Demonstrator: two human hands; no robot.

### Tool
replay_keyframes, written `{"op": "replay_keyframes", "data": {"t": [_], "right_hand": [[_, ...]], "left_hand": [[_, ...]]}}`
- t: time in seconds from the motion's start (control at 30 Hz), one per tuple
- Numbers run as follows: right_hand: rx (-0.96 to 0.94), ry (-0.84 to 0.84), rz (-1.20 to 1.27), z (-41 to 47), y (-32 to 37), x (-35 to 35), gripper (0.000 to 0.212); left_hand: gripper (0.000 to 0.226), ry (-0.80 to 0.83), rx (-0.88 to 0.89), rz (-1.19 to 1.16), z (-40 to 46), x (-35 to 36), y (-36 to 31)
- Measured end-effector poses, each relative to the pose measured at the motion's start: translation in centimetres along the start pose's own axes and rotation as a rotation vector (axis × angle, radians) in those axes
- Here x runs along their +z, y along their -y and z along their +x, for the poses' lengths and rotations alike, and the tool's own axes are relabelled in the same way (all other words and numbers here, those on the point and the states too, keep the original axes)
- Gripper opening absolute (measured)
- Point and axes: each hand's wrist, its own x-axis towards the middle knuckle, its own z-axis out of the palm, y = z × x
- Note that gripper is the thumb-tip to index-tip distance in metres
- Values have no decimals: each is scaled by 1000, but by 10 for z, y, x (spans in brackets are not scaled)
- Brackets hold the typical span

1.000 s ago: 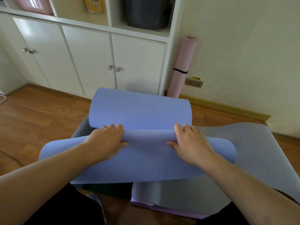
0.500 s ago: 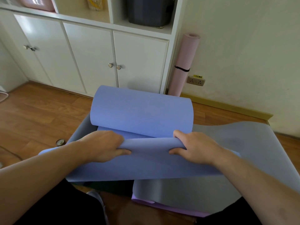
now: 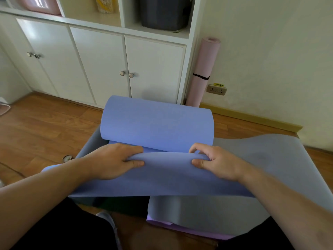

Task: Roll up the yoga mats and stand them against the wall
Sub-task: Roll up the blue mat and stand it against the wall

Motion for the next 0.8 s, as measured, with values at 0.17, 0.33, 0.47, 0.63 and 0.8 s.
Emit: {"op": "replay_keyframes", "data": {"t": [0.17, 0.33, 0.47, 0.63, 0.8], "right_hand": [[7, -51, -62, 4, -3, 0, 18], [66, -114, -336, 17, -4, 9, 31], [103, -94, -369, 17, 6, 16, 21], [36, 12, -417, 9, 17, 9, 24], [44, 58, -463, 7, 14, 11, 55]], "left_hand": [[30, -67, -116, 66, 9, 3, -8], [33, -78, -194, 178, 20, 13, -26], [21, -108, -189, 261, 24, 11, -24], [12, 79, -128, 281, 20, 20, -23], [37, 180, -90, 266, 10, 17, -27]]}}
